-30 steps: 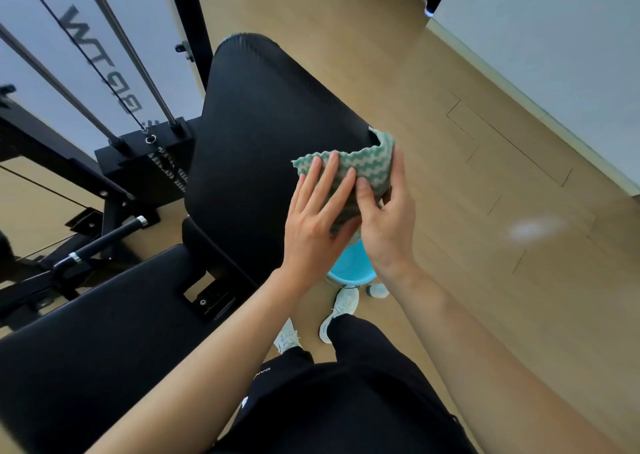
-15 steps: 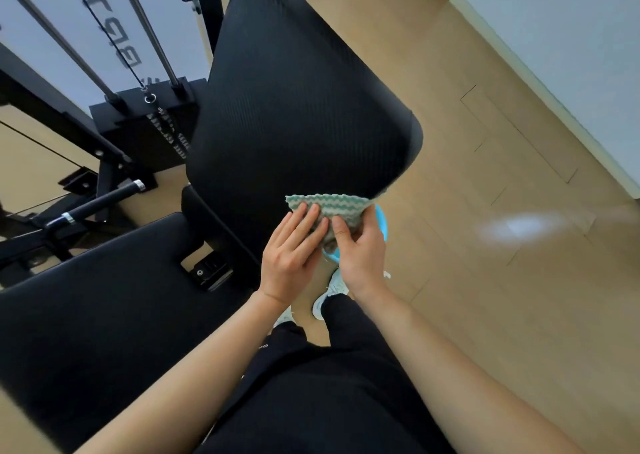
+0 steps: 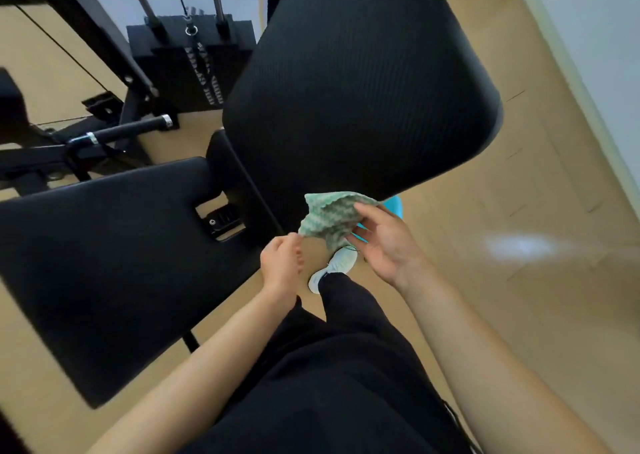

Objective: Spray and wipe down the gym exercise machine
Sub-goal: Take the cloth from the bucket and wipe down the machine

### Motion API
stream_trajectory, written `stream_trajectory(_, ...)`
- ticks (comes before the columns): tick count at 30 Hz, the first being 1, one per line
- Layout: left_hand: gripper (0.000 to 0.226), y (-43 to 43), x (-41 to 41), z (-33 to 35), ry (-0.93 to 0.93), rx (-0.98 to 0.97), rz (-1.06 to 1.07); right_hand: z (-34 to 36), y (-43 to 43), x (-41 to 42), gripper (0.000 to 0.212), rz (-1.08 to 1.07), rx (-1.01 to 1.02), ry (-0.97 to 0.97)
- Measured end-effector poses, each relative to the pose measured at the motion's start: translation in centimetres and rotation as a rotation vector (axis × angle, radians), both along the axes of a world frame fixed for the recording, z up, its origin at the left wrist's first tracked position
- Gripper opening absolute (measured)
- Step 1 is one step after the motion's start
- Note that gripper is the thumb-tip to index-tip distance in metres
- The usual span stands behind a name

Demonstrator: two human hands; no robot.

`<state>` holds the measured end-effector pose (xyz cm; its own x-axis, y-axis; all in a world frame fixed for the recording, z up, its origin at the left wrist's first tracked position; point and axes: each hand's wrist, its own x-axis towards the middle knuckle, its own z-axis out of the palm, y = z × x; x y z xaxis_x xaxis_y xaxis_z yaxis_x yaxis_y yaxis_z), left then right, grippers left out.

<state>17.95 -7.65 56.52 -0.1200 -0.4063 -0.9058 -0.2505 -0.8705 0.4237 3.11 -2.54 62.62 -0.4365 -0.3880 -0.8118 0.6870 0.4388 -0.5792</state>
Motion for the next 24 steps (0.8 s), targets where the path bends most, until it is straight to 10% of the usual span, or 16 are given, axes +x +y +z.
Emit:
stream_trajectory(8,0.062,-1.6,-3.1,1.2,0.557,0.577,0.233,-0.4,-0.5,0.5,0.026,-0.077,-0.005,0.023)
stream_trajectory(24,0.071,-3.0,-4.5,-3.8,0.378,0.763,0.694,-2.4,-3.2,3.9,0.026,-0.209,0.14,0.082)
